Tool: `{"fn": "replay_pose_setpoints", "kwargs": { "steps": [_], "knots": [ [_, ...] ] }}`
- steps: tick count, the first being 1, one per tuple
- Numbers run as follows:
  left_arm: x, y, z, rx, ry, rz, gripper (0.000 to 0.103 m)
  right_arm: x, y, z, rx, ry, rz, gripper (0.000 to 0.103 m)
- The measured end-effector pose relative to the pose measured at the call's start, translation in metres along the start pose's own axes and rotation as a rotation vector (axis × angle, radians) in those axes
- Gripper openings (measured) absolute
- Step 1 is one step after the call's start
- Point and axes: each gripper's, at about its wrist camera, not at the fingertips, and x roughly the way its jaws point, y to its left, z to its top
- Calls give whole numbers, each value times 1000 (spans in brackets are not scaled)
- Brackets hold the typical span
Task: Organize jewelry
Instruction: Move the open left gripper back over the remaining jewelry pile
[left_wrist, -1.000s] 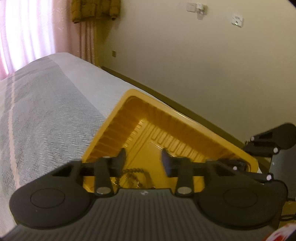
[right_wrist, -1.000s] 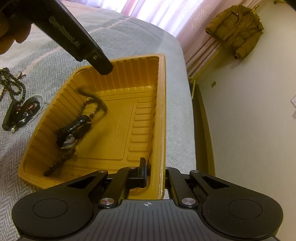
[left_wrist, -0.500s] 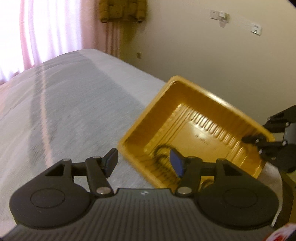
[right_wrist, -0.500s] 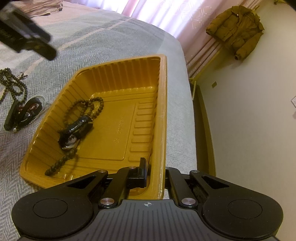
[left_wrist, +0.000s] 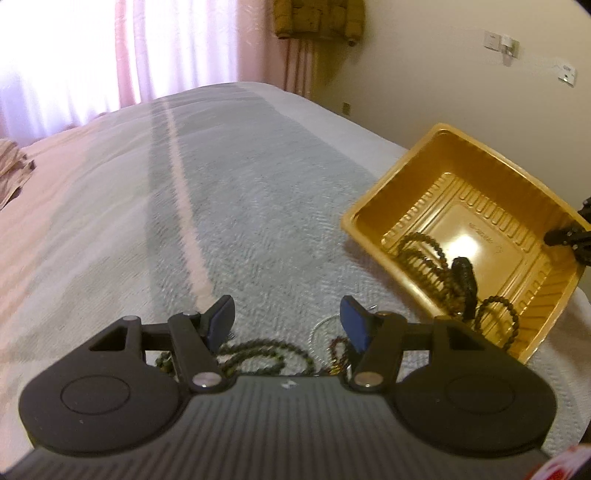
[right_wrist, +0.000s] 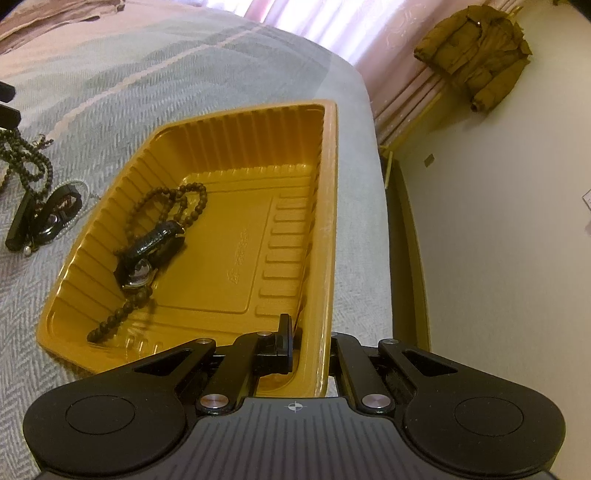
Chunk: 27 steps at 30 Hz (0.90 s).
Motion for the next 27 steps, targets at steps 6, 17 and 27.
{"fn": "replay_pose_setpoints", "kwargs": {
  "steps": [6,17,27],
  "knots": [
    [-2,5,-11,4,-8,41,61,1,0,5,-11,31,11,4],
    [-10,27,-30,-6,44,57,61,5,-1,6,-13,63,21,4],
    [-18,65,-50,-48,85,114,59,7,0,7,-9,73,23,4]
  ]
}}
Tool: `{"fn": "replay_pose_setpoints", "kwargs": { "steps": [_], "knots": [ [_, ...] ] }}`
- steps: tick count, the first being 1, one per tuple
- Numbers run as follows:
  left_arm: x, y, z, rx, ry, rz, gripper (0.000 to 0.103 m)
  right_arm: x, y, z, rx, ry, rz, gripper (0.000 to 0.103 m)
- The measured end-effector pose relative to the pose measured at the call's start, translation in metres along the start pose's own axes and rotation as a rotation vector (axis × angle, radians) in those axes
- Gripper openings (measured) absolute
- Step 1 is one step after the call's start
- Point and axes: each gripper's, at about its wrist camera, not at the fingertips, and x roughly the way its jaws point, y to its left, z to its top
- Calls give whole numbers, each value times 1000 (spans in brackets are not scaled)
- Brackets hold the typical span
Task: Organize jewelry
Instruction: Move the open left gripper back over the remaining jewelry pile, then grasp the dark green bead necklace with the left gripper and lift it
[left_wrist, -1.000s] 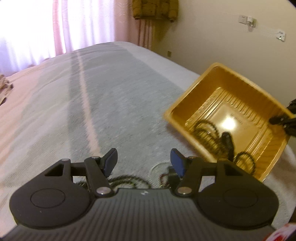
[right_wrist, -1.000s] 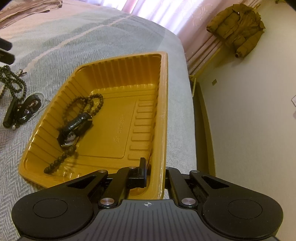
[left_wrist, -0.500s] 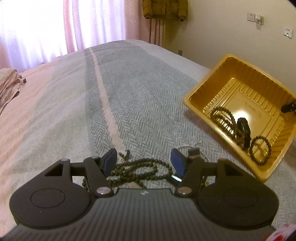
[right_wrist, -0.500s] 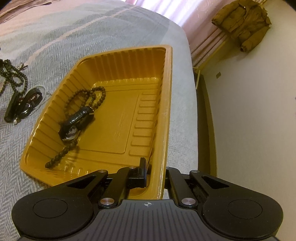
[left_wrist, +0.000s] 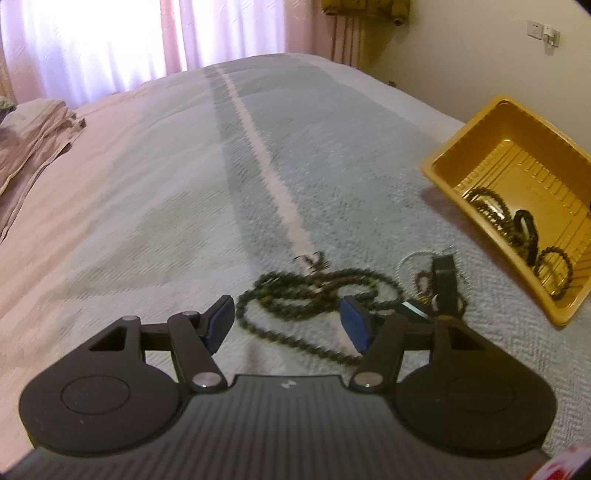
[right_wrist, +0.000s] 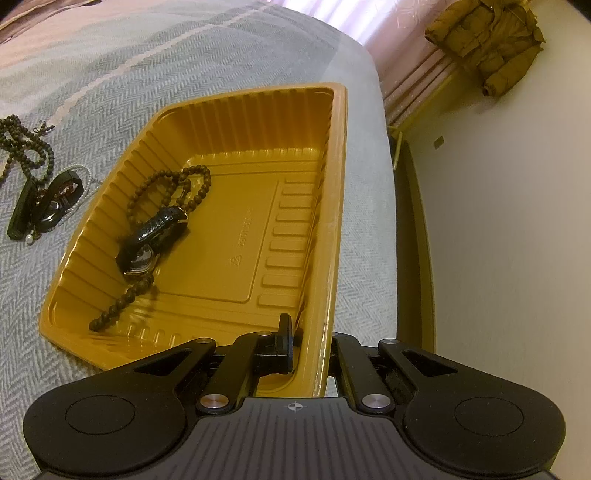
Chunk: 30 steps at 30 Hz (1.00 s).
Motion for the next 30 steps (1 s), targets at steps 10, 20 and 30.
{"fn": "replay_pose_setpoints", "kwargs": {
  "steps": [10,20,30],
  "knots": [
    [16,-31,-17,131,28,-72,41,-1,-1,-1,4,-4,2,4],
    [34,19,-16,-37,24,55,37,-1,-1,-1,6,-7,1,4],
    [61,28,-10,-103,93,46,6,-1,-1,0,3,-7,-5,4]
  ]
}}
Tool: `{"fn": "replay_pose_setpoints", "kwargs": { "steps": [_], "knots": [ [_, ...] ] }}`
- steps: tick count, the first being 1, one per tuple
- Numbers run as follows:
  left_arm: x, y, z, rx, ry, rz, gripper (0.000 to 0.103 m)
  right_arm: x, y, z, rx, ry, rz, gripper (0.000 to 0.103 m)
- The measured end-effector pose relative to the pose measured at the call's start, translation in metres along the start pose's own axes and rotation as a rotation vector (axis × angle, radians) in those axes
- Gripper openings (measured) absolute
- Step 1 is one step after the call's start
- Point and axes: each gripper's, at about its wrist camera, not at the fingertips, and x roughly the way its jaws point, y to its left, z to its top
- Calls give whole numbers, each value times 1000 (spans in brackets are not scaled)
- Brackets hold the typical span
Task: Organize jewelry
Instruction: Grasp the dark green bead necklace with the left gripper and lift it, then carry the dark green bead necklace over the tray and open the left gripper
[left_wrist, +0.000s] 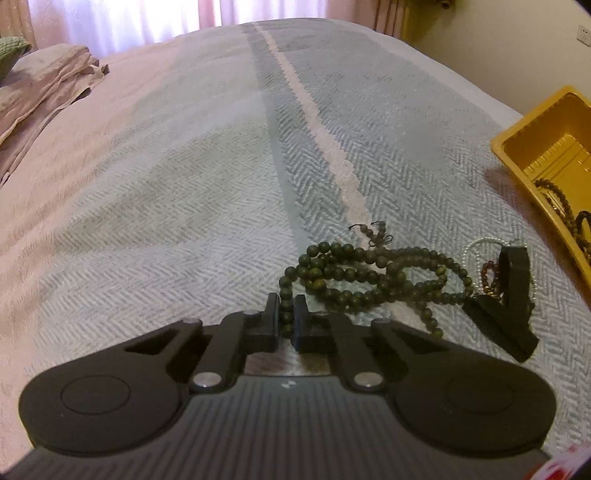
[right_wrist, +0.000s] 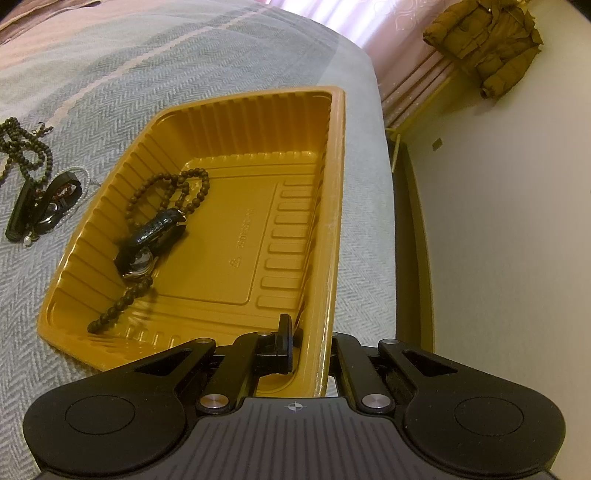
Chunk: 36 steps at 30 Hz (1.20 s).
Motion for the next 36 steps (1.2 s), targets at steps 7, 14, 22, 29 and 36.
{"fn": "replay_pose_setpoints", "kwargs": {
  "steps": [7,14,22,29,36],
  "knots": [
    [-52,3,30,45,-99,-28,6,0,0,-1,1,-3,0,4],
    [-120,-16,84,179,-245,-35,6,0,0,-1,3,-6,-1,4],
    [-171,-40,134,253,-362,-53,6,-2,0,0,-1,-16,-5,4],
    [-209,-64,171,294,-445,-60,6,-3,0,0,-4,-23,-6,4],
    [-239,-84,205,316,-513,-80,6,-5,0,0,-8,-29,-7,4]
  ]
}}
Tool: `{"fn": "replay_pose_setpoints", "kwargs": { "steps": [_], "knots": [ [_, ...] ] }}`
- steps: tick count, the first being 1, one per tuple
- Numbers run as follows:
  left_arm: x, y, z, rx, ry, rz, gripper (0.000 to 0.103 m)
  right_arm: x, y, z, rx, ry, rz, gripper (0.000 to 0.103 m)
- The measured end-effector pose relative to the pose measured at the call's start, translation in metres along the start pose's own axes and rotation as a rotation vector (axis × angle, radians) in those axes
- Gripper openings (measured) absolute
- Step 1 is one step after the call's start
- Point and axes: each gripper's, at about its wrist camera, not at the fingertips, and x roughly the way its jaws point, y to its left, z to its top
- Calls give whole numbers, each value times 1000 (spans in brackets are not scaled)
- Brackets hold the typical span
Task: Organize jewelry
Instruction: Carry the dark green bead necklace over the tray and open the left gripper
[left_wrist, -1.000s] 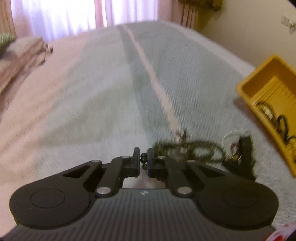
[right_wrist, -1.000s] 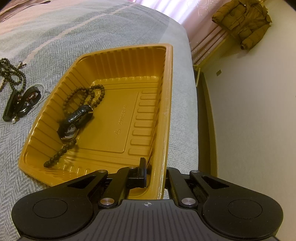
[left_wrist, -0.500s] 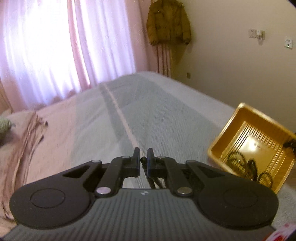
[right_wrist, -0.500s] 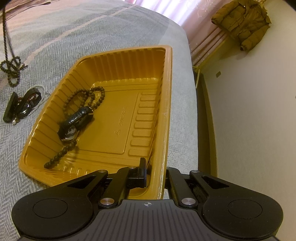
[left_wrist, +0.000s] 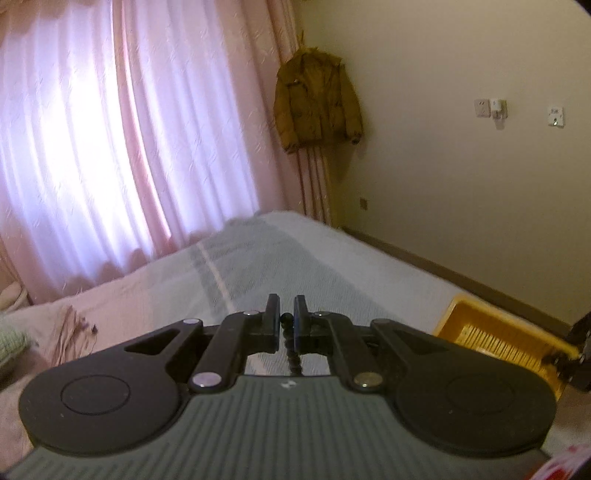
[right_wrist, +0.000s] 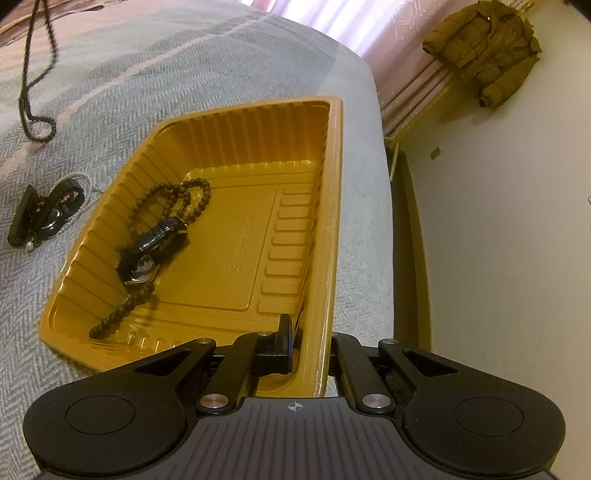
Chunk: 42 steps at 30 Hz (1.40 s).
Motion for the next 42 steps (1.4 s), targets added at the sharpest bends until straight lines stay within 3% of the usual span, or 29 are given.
{"fn": "replay_pose_setpoints", "kwargs": {
  "steps": [24,31,42],
  "knots": [
    [-7,-119,129,72,-224,-212,6,-3,-4,-2,24,-26,14,3],
    [13,-159,122,98,-199,-283,6,-3,-5,-3,24,-31,19,3],
    [76,-192,64,113,-20,-355,6,-3,-5,-4,22,-30,20,3]
  ]
}}
